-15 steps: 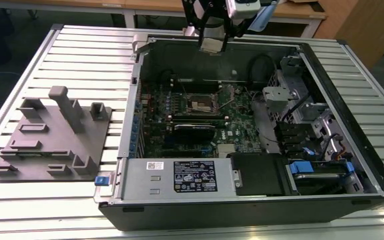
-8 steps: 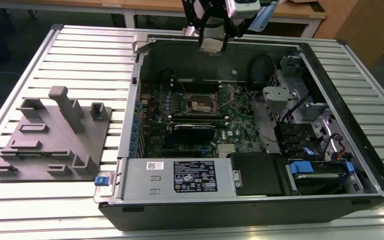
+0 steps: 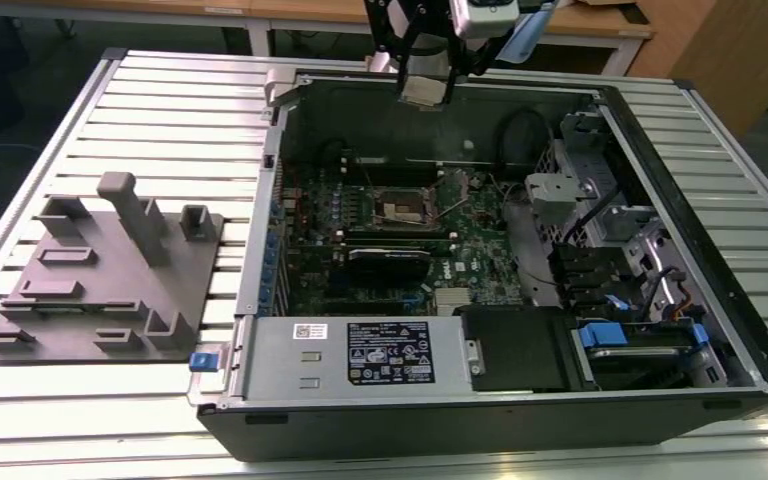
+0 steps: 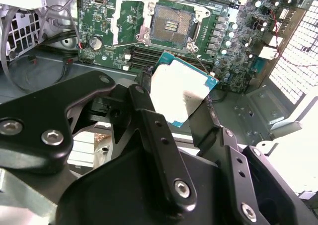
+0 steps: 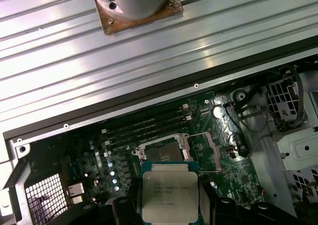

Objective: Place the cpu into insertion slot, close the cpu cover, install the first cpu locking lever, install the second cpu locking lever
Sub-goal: 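Place the cpu into insertion slot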

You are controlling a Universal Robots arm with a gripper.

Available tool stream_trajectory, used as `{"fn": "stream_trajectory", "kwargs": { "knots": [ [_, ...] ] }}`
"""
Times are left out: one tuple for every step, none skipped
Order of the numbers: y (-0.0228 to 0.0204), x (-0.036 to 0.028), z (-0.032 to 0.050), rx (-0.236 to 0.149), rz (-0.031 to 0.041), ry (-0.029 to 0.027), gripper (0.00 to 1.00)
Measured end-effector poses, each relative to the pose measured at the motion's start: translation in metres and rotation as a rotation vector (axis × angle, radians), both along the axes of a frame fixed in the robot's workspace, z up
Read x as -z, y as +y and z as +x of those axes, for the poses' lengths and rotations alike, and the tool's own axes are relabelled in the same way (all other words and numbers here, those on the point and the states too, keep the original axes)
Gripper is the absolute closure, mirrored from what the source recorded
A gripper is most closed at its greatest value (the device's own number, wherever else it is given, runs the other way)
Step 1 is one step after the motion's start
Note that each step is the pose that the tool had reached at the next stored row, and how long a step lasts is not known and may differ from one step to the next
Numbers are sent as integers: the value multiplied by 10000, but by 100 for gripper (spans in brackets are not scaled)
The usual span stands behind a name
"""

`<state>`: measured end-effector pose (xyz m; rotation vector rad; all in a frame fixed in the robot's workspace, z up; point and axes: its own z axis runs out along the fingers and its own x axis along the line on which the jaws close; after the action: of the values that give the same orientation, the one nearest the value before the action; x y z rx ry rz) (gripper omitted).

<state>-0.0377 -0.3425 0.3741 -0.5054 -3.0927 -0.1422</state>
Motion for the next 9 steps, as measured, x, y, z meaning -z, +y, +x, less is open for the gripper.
{"fn": "stream_trajectory", "kwargs": {
  "knots": [
    [0,0,0,0,0,0,46],
    [0,0,0,0,0,0,46],
    [0,0,0,2,0,0,46],
    [0,0,0,7,0,0,46],
    [0,0,0,14,0,0,46],
    [0,0,0,28,0,0,46],
    [0,0,0,52,1,0,46],
    [0,0,0,76,1,0,46],
    [0,0,0,99,0,0,46]
  ]
}}
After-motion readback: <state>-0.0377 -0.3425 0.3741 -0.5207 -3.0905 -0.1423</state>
